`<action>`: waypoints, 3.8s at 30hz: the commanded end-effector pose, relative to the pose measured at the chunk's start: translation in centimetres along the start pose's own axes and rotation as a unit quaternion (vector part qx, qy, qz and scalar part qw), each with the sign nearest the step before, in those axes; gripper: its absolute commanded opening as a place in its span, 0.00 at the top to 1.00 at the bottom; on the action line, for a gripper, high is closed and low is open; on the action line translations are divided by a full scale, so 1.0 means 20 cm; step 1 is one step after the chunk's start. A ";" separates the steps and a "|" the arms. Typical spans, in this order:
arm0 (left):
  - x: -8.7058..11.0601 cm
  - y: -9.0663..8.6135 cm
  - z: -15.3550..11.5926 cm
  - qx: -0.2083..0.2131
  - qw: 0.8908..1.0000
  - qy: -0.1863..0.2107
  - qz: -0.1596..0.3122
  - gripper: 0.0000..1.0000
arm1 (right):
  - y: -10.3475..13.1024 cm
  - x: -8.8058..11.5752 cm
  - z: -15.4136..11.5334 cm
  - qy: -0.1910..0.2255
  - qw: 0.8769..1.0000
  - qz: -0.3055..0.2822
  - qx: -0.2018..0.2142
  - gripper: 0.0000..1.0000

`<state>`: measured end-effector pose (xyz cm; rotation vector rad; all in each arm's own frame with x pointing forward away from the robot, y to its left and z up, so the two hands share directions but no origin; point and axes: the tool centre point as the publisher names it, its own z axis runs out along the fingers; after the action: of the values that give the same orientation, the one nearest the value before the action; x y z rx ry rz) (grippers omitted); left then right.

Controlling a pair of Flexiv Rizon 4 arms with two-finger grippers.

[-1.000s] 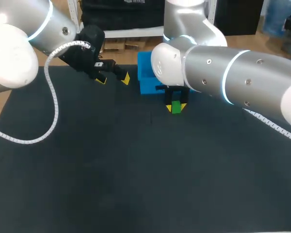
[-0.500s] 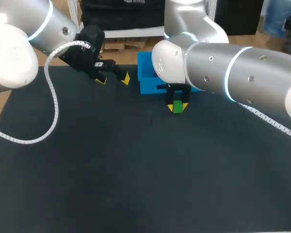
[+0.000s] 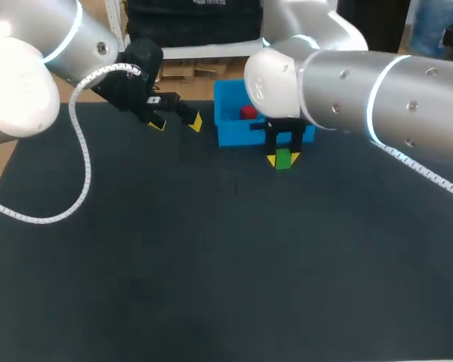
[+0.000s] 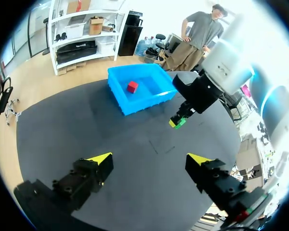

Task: Use the left arm to pick the red cube and place it into the blue plastic box first, then use the right arm to grasp the green cube and put it into the same blue plastic box after the first action is fully finished.

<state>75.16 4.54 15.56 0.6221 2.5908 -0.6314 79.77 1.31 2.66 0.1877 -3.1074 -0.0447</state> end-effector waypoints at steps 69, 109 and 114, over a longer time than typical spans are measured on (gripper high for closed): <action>0.01 0.00 0.00 0.002 1.000 -0.002 0.001 0.00 | -0.12 -0.17 -0.55 -0.050 0.998 -0.036 0.015 1.00; 0.01 0.00 0.00 0.002 1.000 -0.002 0.001 0.00 | -0.17 -0.41 -0.72 -0.074 0.996 -0.042 0.019 1.00; 0.01 0.00 0.00 0.002 1.000 -0.002 0.001 0.00 | -0.16 -0.44 -0.71 -0.077 0.996 -0.044 0.018 1.00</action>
<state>75.15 4.54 15.56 0.6220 2.5908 -0.6314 88.00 -1.58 16.55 0.3426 -3.3281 -0.0180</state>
